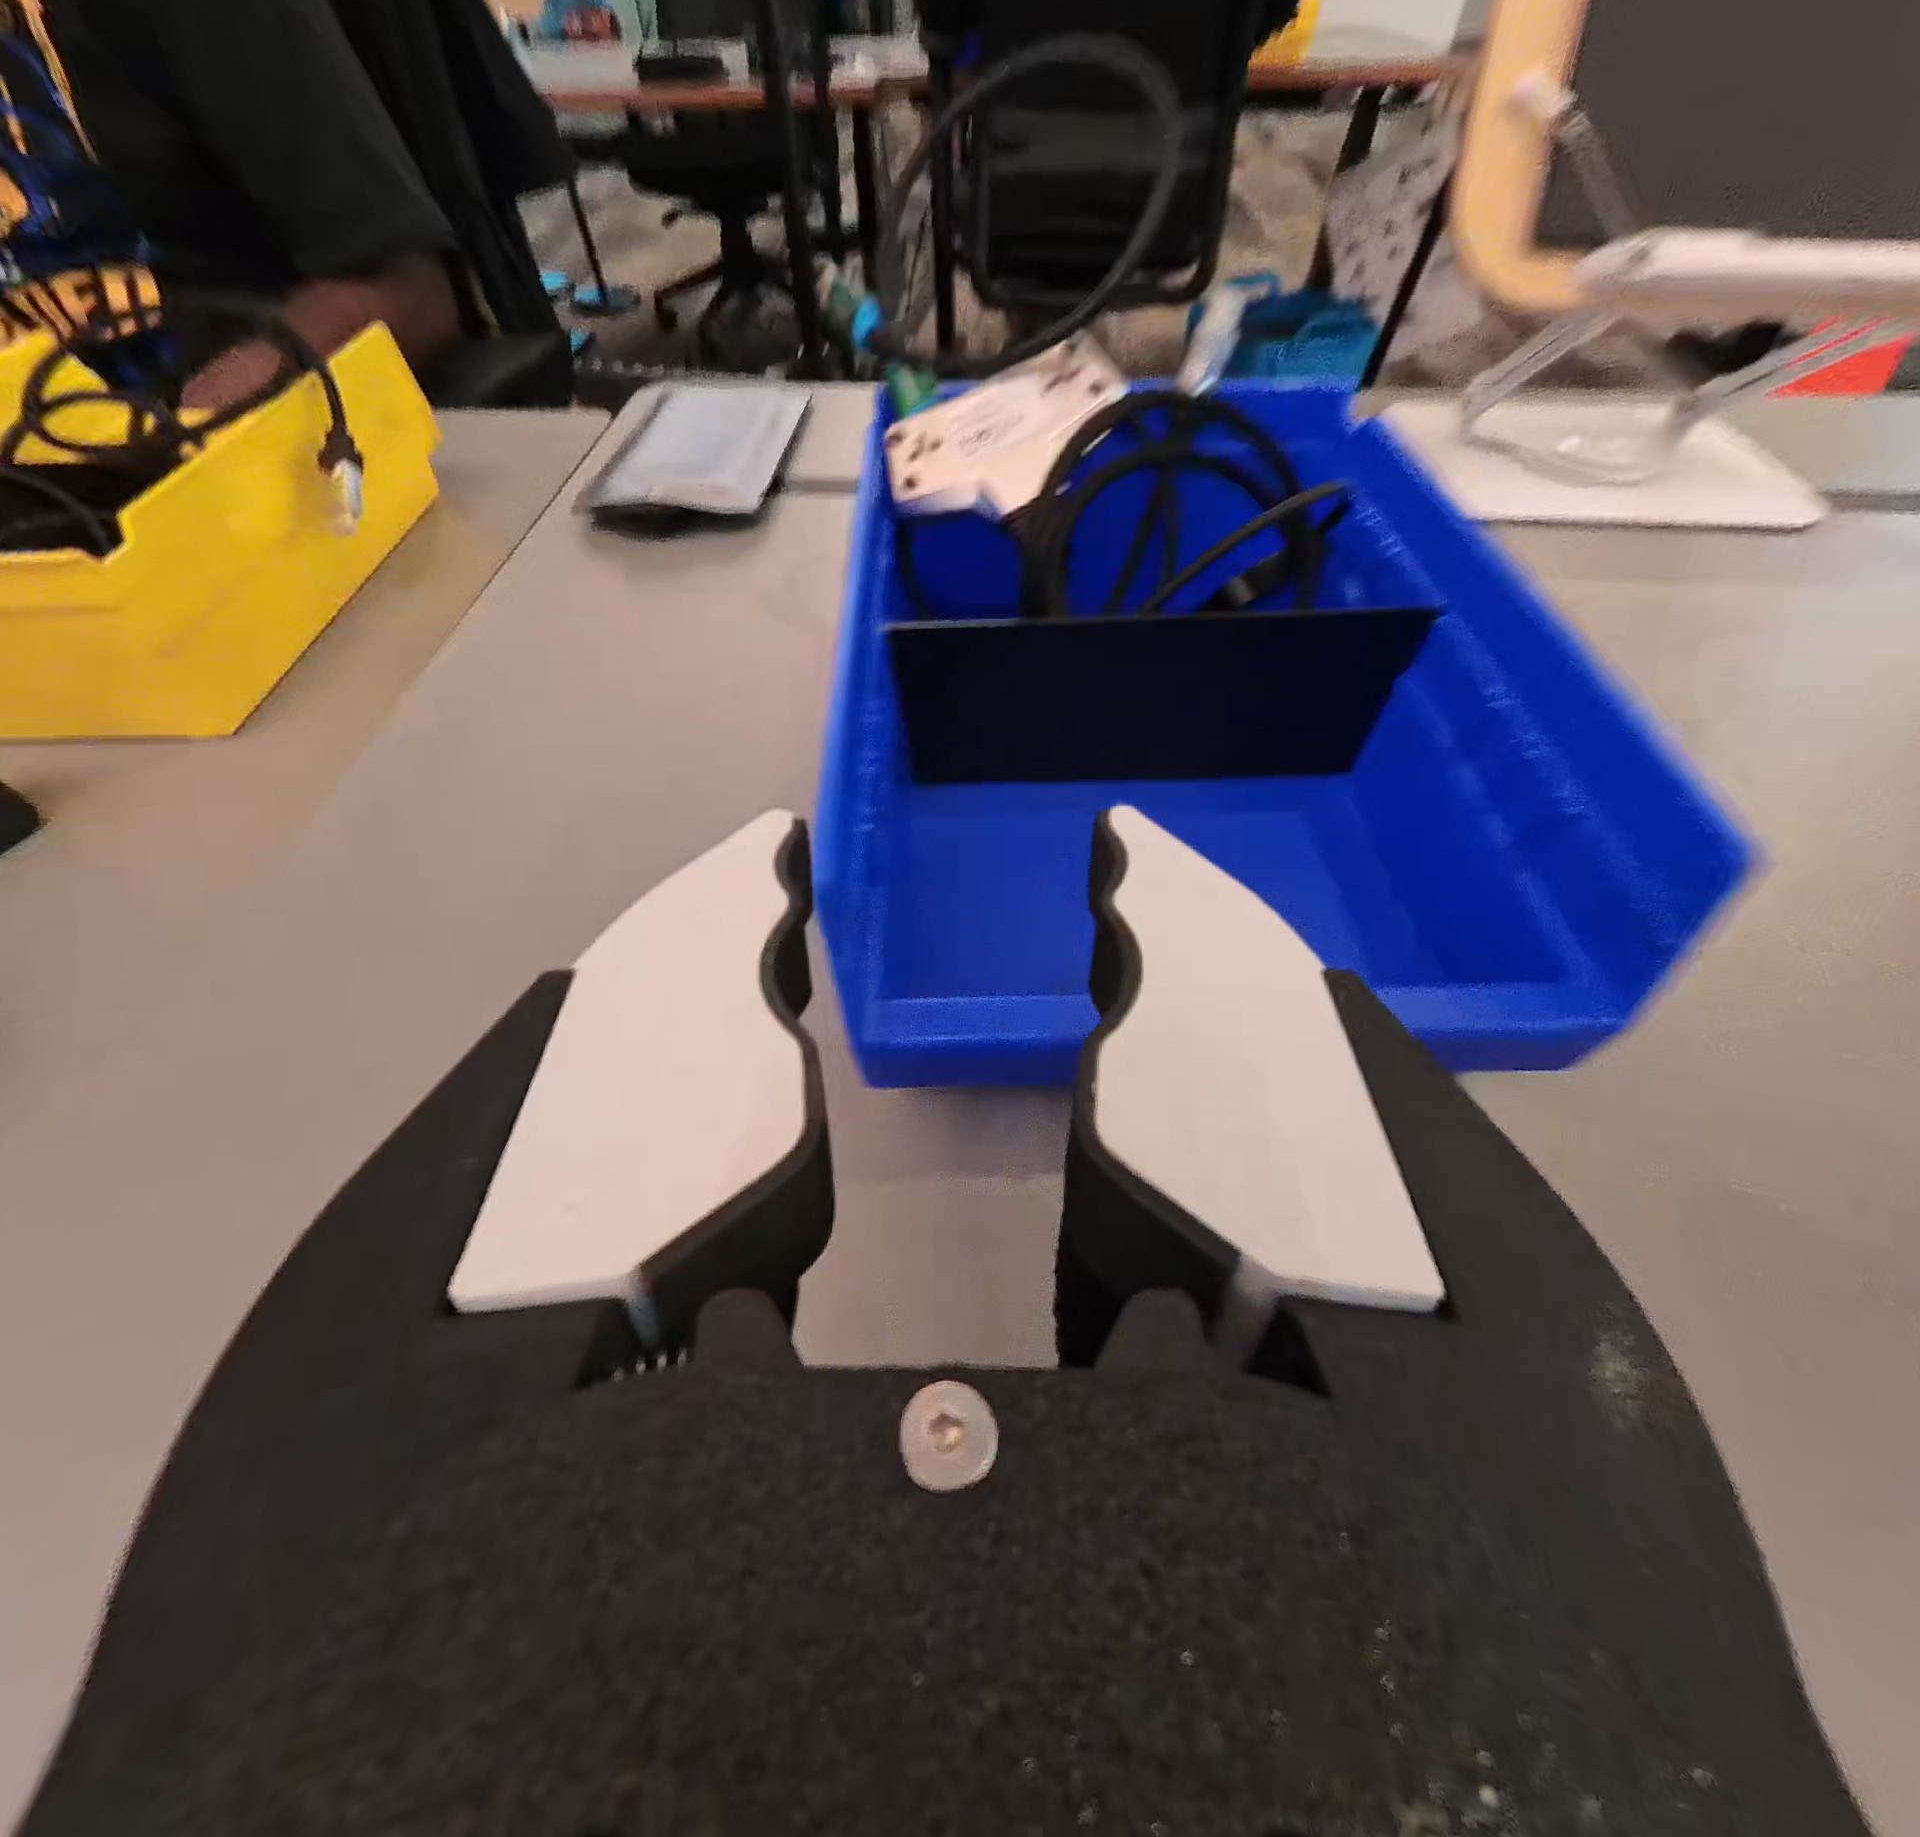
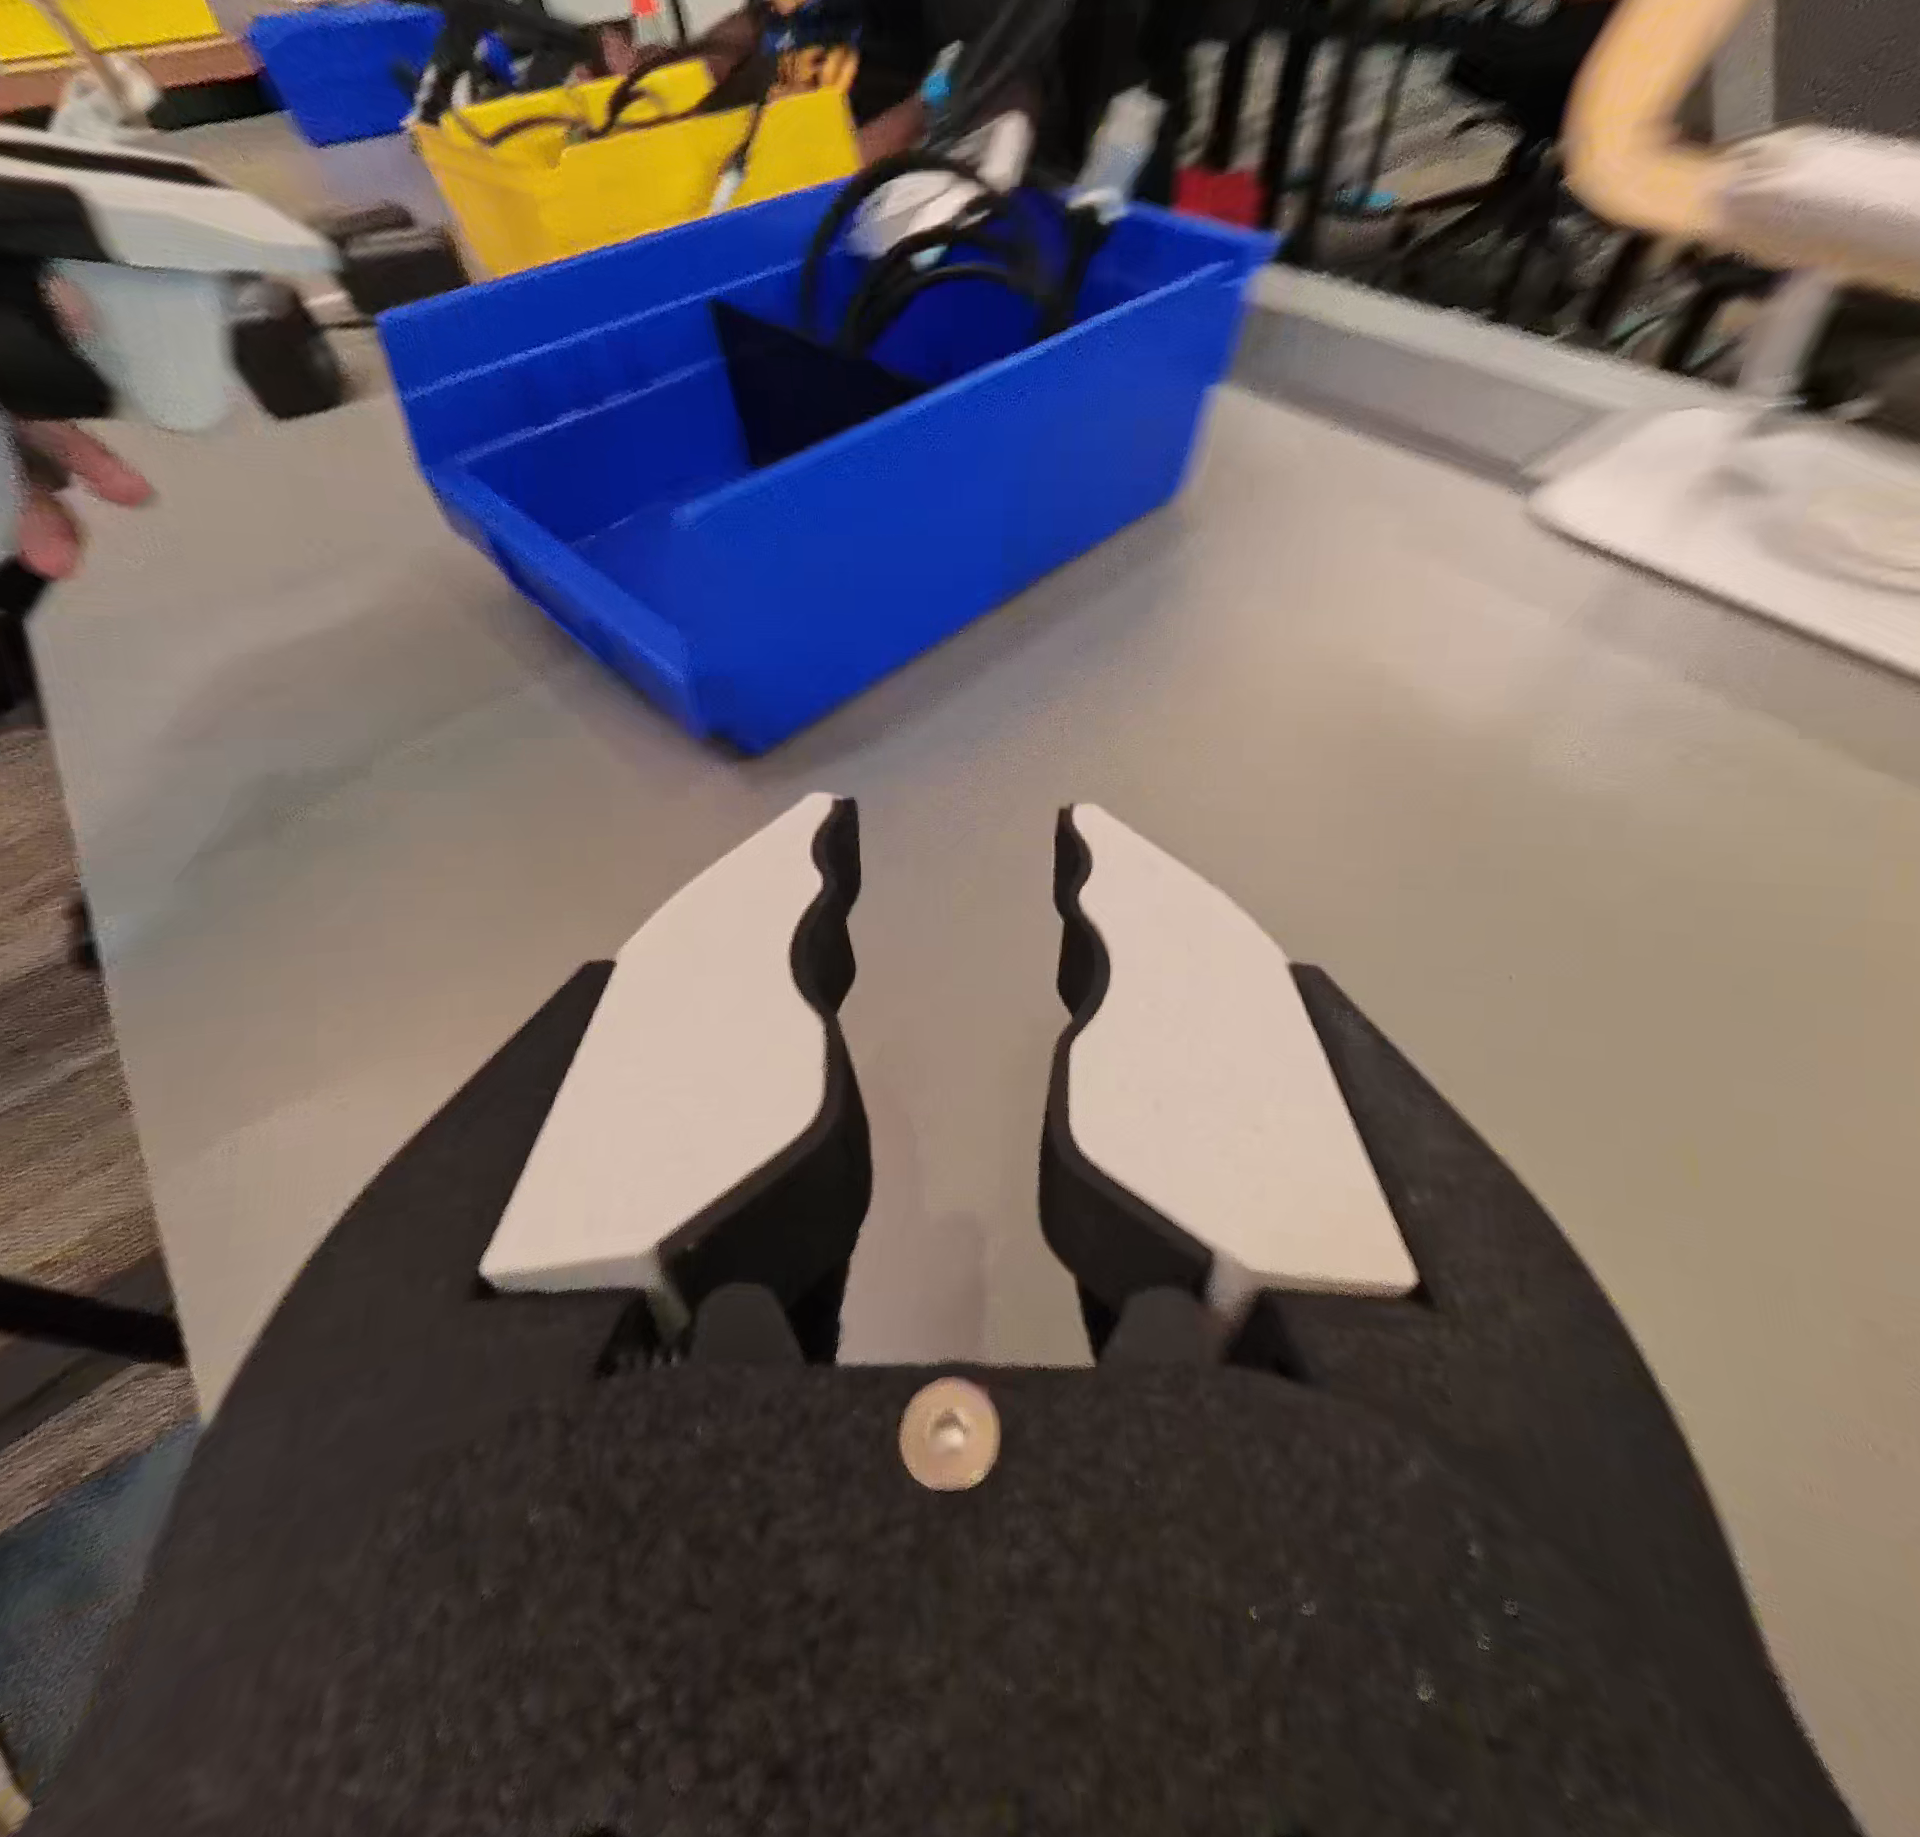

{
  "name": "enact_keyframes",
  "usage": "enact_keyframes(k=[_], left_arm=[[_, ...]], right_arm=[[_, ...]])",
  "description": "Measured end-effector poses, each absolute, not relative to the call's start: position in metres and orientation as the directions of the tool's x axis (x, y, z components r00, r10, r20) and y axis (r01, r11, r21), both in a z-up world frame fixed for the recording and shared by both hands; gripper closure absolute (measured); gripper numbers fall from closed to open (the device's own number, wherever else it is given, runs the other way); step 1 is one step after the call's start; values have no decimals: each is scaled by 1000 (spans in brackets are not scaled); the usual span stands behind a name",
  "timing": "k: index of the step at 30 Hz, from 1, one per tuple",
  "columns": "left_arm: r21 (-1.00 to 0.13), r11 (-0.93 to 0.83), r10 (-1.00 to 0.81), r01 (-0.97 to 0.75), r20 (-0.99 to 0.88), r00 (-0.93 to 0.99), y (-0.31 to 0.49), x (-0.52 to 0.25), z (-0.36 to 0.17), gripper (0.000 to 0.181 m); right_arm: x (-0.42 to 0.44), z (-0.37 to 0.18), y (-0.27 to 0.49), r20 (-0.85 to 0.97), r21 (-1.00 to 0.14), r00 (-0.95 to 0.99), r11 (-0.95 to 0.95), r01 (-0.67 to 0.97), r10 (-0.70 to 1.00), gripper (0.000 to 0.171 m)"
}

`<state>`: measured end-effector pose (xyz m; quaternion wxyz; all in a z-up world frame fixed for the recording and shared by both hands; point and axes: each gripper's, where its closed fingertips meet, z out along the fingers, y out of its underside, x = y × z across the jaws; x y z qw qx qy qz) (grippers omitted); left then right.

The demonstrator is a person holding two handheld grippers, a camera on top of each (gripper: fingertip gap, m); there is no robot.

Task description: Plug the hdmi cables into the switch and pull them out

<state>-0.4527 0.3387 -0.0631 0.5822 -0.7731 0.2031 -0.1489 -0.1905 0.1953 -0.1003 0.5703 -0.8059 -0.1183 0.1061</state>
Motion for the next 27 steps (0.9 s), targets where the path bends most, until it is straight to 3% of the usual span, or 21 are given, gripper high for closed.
enact_keyframes(k=[4,9,12,15,20,27], left_arm=[[-970,-242,-637,-5,155,755,275,-374,-55,132],[-949,-283,-706,-142,106,701,231,-312,-113,130],[-938,-309,-735,-156,131,666,222,-311,-110,141],[-934,-304,-722,-189,97,685,231,-322,-117,139],[-920,-335,-701,-203,100,706,242,-332,-127,121],[-923,-339,-716,-180,129,686,244,-332,-128,125]], right_arm=[[-71,-80,120,-2,-971,992,-236,29,128,134],[81,-110,24,123,-953,935,-302,17,-334,134],[123,-128,-12,134,-926,875,-373,-56,-466,133],[137,-129,-22,155,-923,853,-380,-54,-498,136],[127,-129,-11,64,-935,890,-339,-104,-451,136],[107,-133,7,183,-912,914,-410,20,-362,139]])
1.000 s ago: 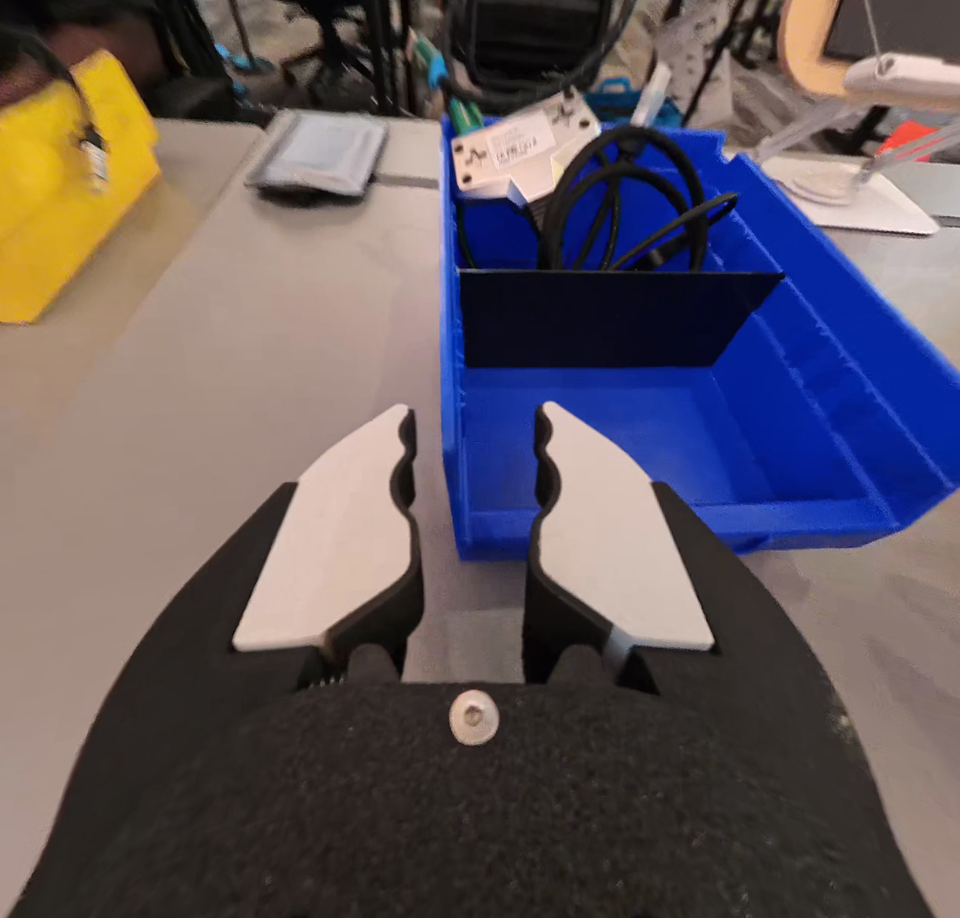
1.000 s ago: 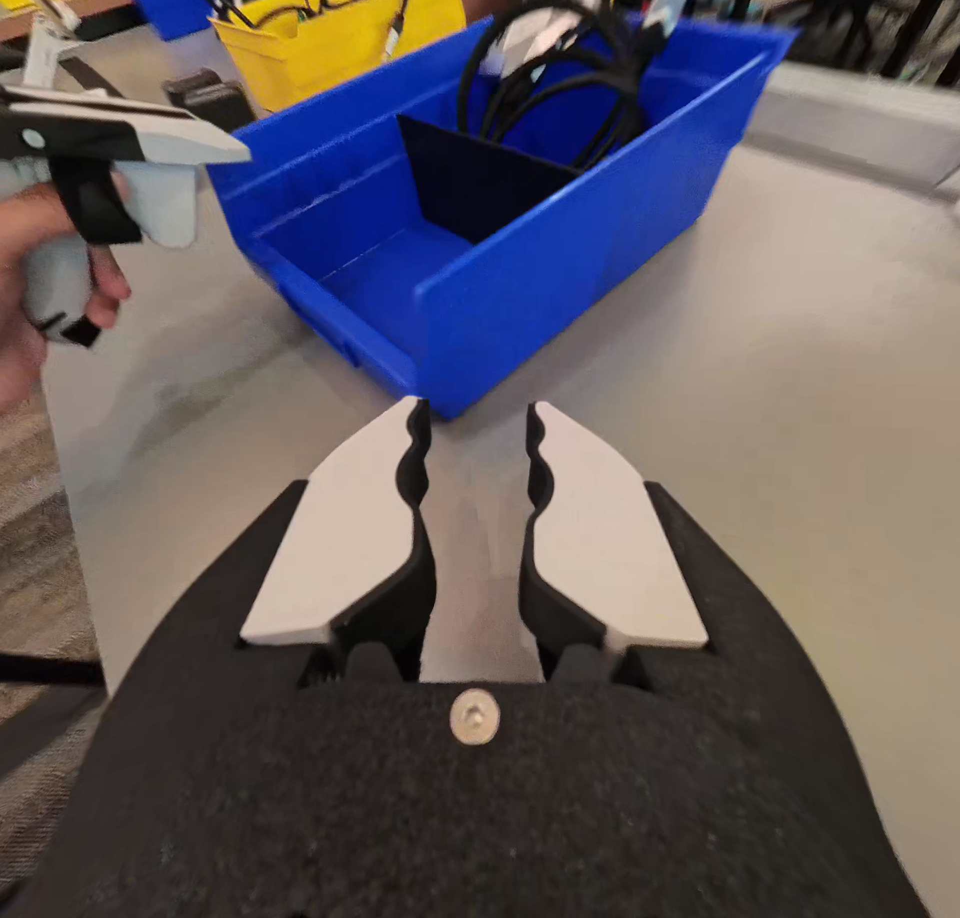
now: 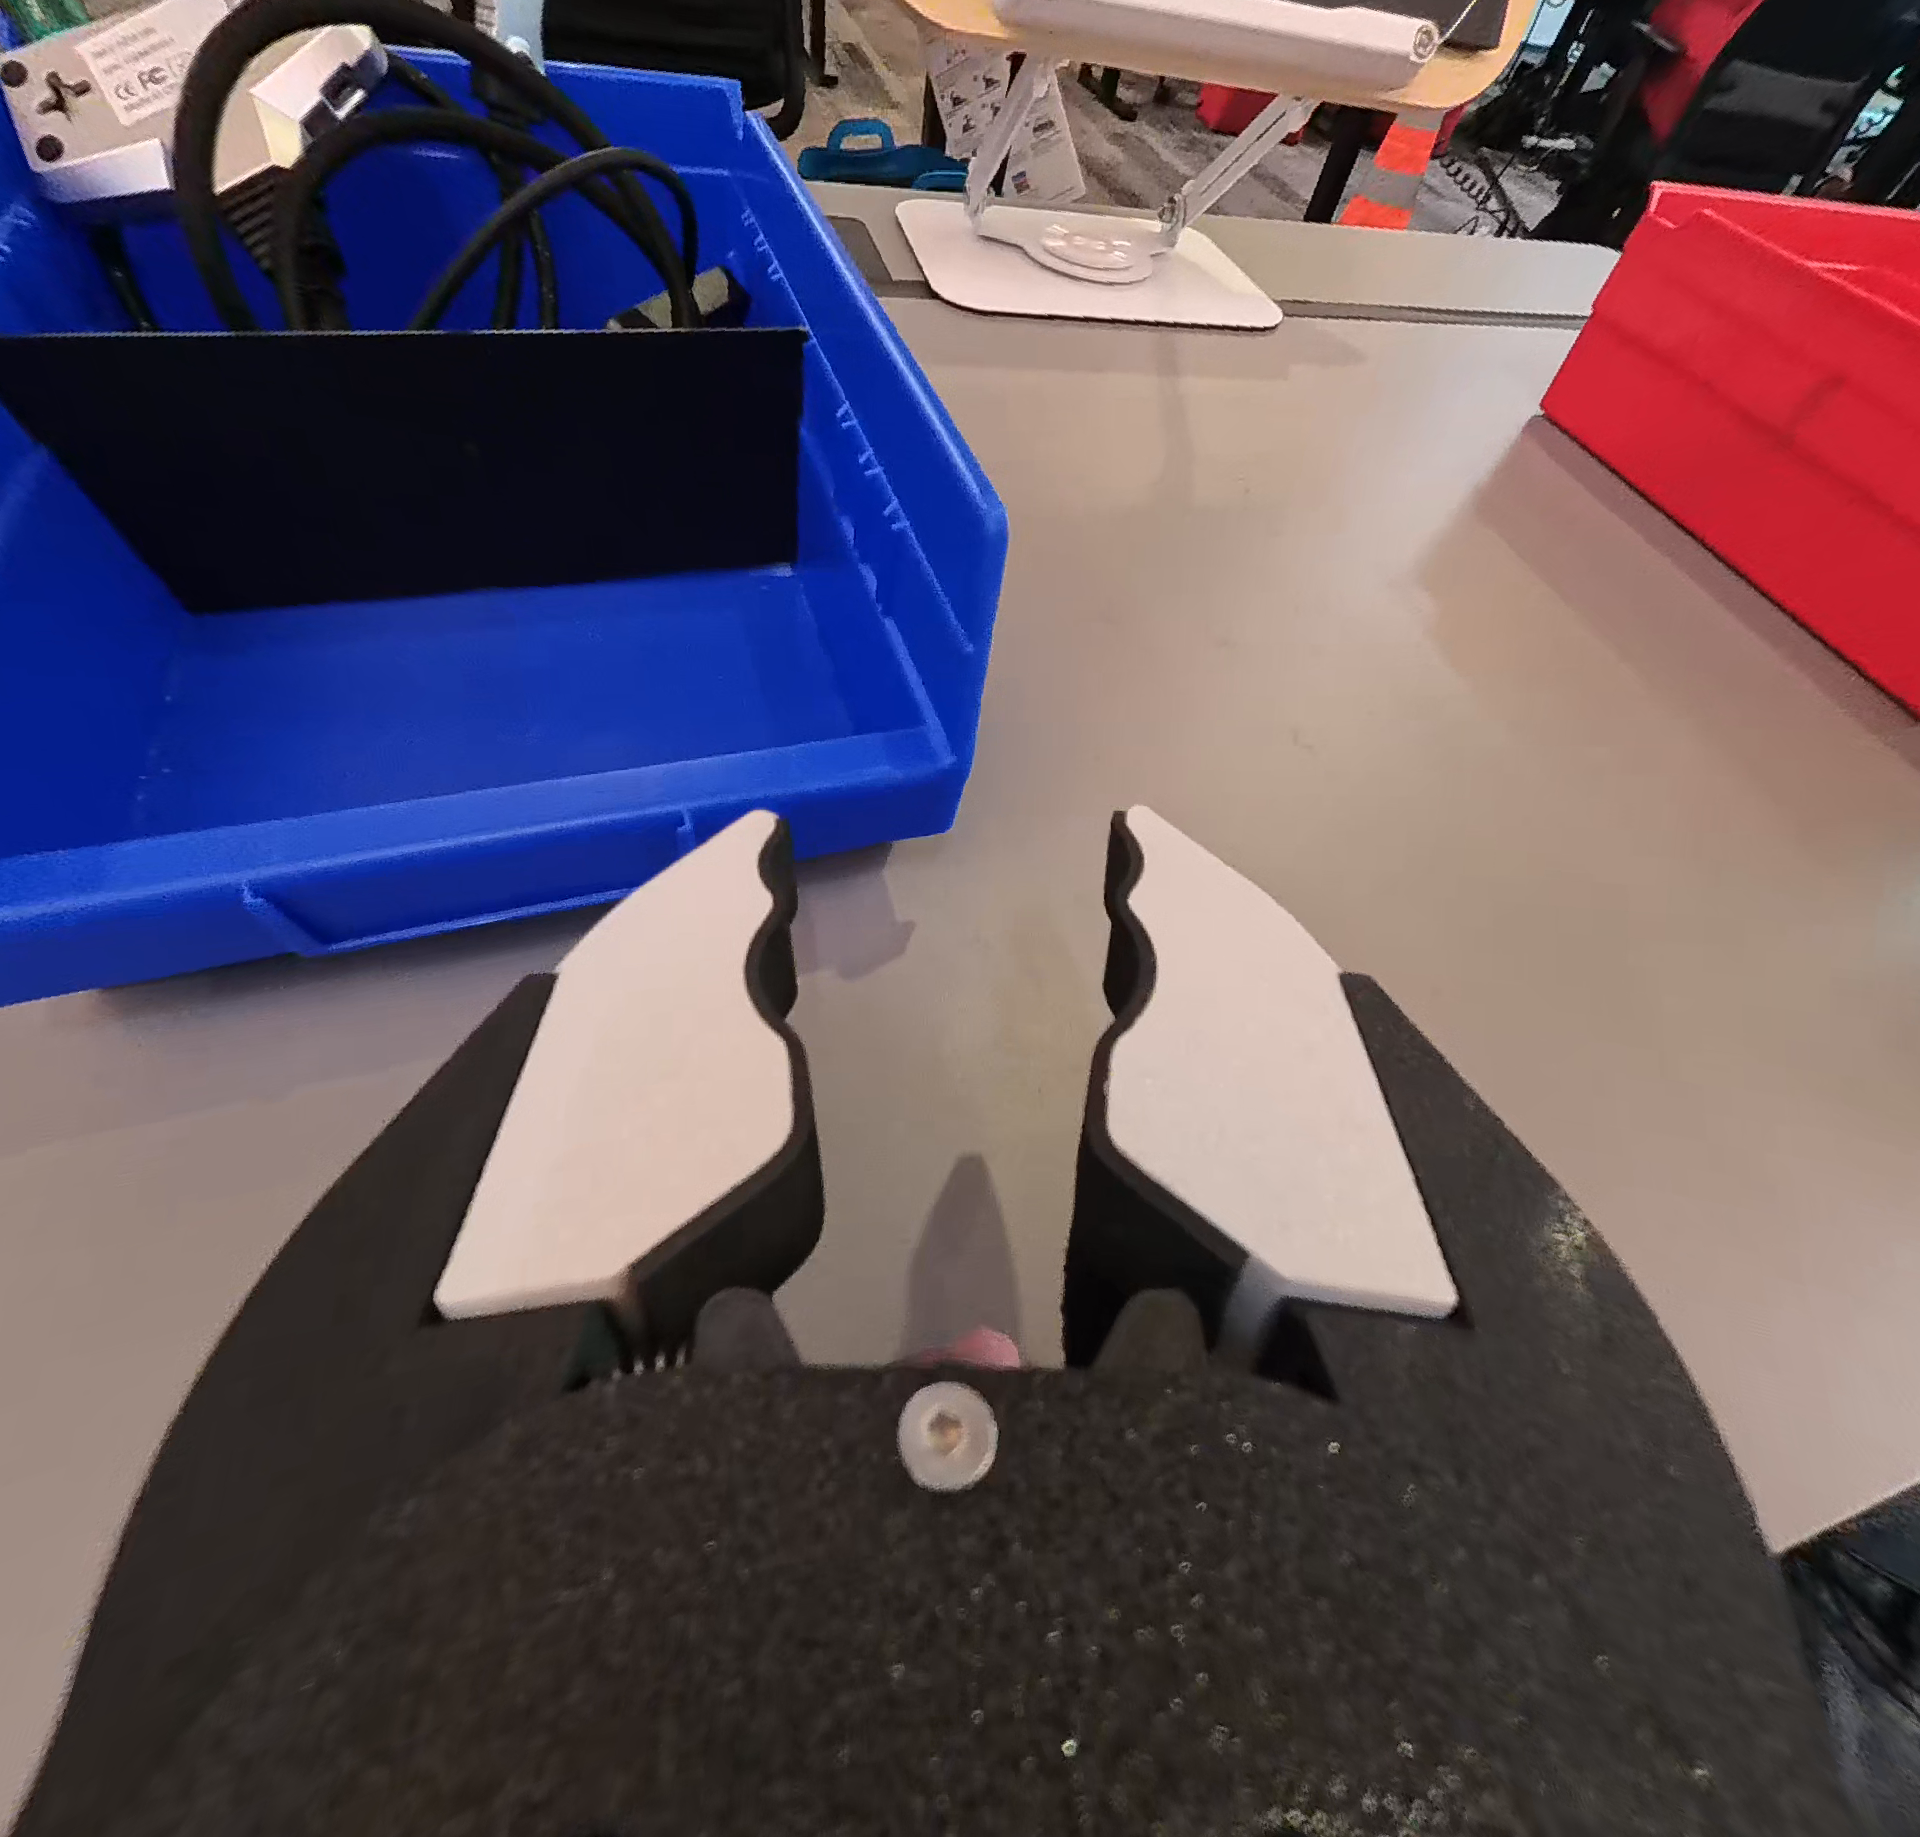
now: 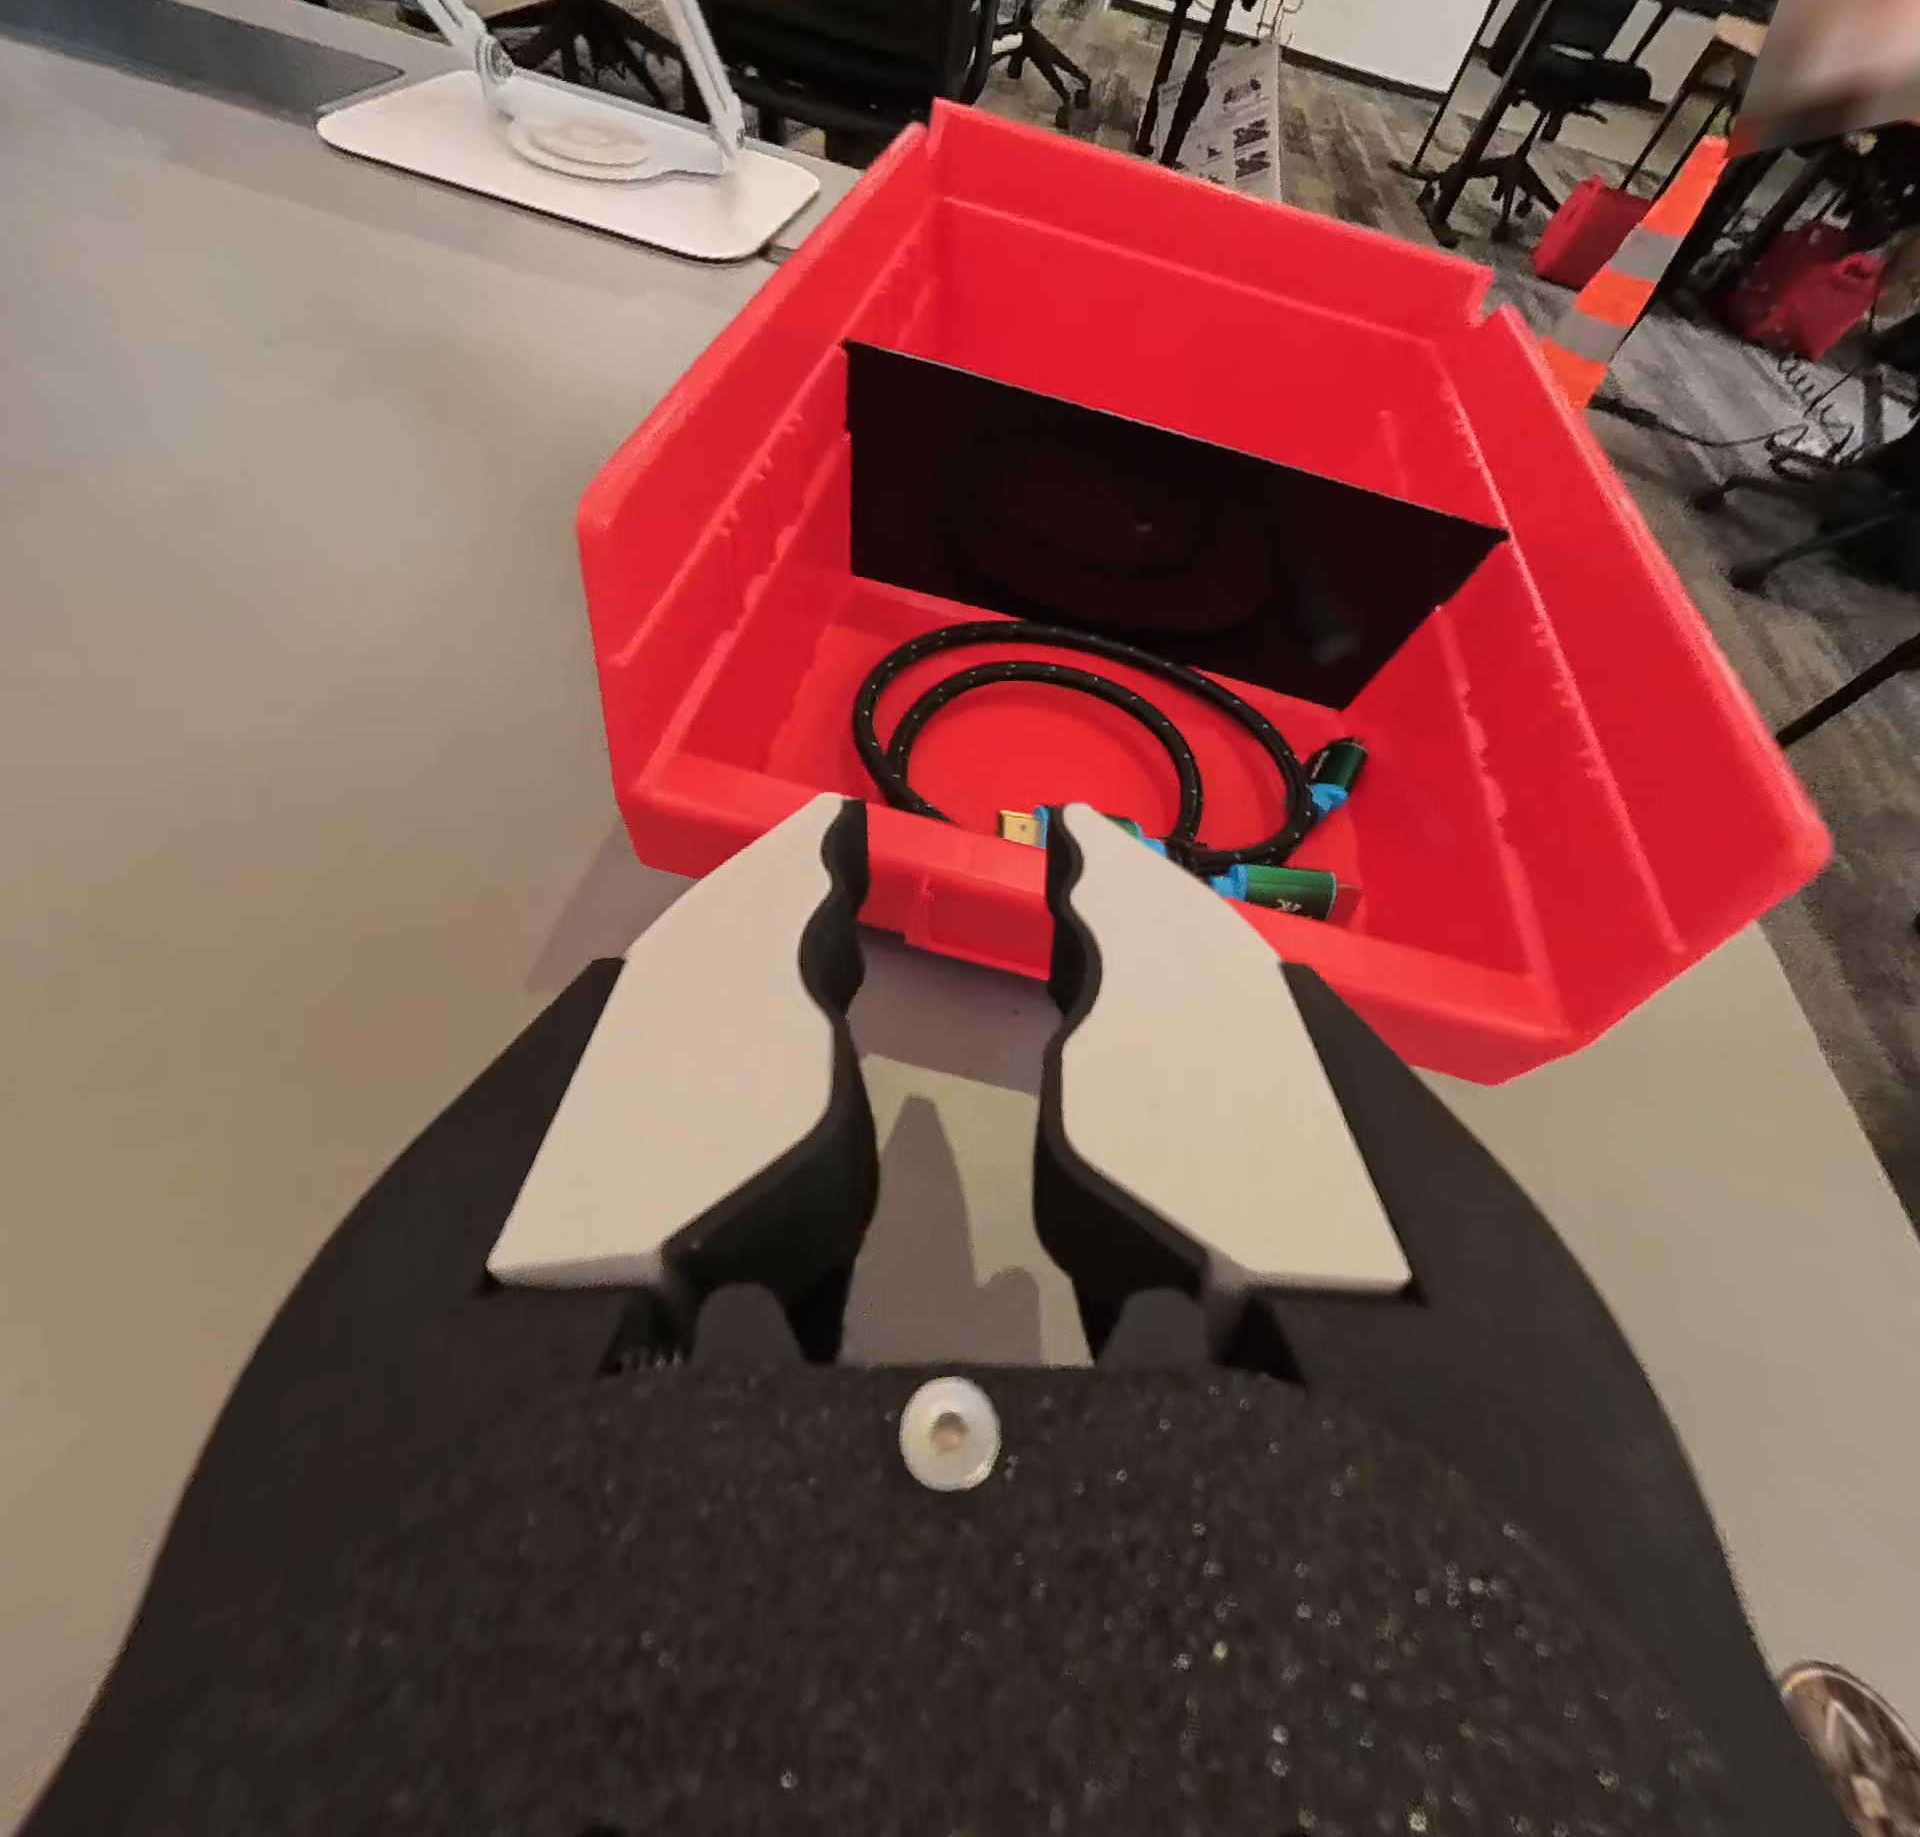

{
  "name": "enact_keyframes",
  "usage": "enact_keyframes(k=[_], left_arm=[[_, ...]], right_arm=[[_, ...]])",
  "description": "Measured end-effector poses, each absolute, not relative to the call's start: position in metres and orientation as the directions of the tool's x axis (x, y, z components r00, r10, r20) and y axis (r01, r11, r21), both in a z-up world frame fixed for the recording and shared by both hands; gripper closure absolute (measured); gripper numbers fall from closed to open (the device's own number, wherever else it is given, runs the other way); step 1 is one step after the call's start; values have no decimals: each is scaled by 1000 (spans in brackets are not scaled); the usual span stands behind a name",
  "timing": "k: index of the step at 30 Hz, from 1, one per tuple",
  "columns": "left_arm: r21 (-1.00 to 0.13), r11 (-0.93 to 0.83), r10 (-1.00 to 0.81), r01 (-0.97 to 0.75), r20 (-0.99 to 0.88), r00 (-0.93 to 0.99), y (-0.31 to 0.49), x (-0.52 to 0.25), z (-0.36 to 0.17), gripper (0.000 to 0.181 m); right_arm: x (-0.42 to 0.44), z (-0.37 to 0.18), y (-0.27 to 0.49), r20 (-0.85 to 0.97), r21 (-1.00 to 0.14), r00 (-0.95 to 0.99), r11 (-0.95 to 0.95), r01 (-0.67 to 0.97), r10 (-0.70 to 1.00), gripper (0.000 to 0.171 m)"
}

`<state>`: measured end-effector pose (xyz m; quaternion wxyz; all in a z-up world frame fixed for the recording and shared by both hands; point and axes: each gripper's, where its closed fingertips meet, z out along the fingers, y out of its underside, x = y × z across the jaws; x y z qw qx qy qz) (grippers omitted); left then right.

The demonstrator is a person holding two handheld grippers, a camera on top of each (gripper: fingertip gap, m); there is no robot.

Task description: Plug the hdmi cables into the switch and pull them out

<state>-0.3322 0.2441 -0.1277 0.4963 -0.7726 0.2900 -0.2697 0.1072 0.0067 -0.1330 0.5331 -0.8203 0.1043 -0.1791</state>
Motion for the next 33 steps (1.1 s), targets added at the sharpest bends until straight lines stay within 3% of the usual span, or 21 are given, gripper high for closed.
enact_keyframes(k=[13,17,19,22,28,31,33], left_arm=[[-929,-301,-770,-215,103,630,239,-319,-128,117],[-935,-337,-734,-110,188,653,253,-325,-107,119],[-900,-427,-691,-86,263,673,276,-332,-92,119],[-770,-608,-601,-195,286,746,333,-351,-80,121],[-693,-689,-447,-214,174,878,491,-361,-45,117],[-567,-806,-398,-168,310,864,522,-334,-63,91],[-530,-827,-375,-188,270,887,533,-327,-77,82]], right_arm=[[106,-138,9,17,-926,939,-361,-115,-343,141],[105,-140,11,2,-924,942,-360,-126,-336,142],[105,-142,13,5,-921,943,-369,-125,-332,142],[104,-143,16,-8,-921,947,-366,-131,-321,143],[101,-142,19,-54,-922,951,-350,-165,-305,143],[101,-142,19,-67,-922,951,-345,-174,-302,144],[102,-142,17,-71,-922,950,-344,-180,-305,144]])
